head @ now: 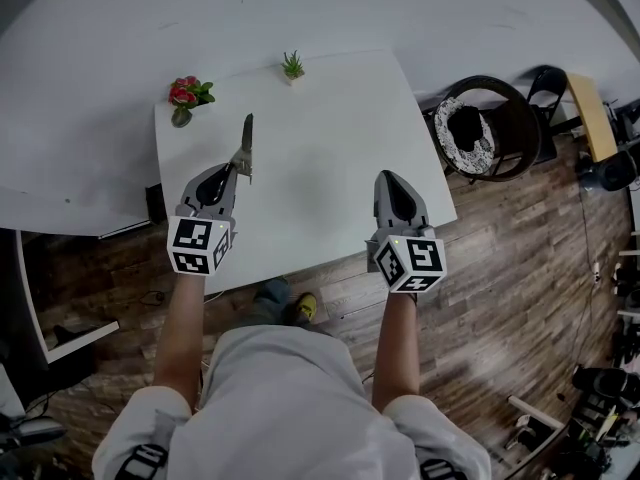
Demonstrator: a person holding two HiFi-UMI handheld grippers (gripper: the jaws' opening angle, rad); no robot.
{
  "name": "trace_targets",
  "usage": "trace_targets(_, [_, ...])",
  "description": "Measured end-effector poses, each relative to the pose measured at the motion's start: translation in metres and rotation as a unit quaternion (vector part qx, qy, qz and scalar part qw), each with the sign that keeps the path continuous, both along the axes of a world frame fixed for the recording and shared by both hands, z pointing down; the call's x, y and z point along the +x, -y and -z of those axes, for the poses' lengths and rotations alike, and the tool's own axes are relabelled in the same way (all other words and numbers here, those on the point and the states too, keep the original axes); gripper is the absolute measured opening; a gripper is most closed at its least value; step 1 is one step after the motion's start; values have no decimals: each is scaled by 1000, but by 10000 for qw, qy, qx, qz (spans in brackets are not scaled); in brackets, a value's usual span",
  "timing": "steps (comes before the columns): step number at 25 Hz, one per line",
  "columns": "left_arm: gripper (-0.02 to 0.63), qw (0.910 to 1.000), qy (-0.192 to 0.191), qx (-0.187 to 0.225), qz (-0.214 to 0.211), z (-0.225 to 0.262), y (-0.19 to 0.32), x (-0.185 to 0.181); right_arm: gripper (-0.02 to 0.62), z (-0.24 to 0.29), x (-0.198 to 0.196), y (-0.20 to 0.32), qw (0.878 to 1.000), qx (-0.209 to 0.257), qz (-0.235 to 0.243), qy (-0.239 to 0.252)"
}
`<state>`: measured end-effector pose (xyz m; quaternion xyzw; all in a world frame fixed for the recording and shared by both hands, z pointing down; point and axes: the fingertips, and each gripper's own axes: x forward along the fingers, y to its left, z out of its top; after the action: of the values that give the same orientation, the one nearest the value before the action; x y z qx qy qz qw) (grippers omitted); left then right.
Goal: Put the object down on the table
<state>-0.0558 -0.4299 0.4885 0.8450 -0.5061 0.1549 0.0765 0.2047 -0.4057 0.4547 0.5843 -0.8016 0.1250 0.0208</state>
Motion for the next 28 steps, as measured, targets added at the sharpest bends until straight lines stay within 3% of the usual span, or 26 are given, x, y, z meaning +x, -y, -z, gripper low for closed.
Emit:
trace_targets(8, [21, 9987, 423, -268, -130, -36, 21, 7, 8, -8, 1, 15, 10000, -82, -29, 12])
trace_targets(13, [21, 9928, 1098, -332, -345, -62, 31, 9, 8, -17, 2, 21, 9998, -207, -36, -7])
trace_targets(19, [21, 9729, 2151, -249, -810, -88, 37, 21, 8, -27, 3, 29, 9995, -305, -43, -30])
trace_targets(28, [23, 9517, 2812, -494, -1126, -123, 41, 20, 8, -36, -1, 40, 9991, -415, -29, -15])
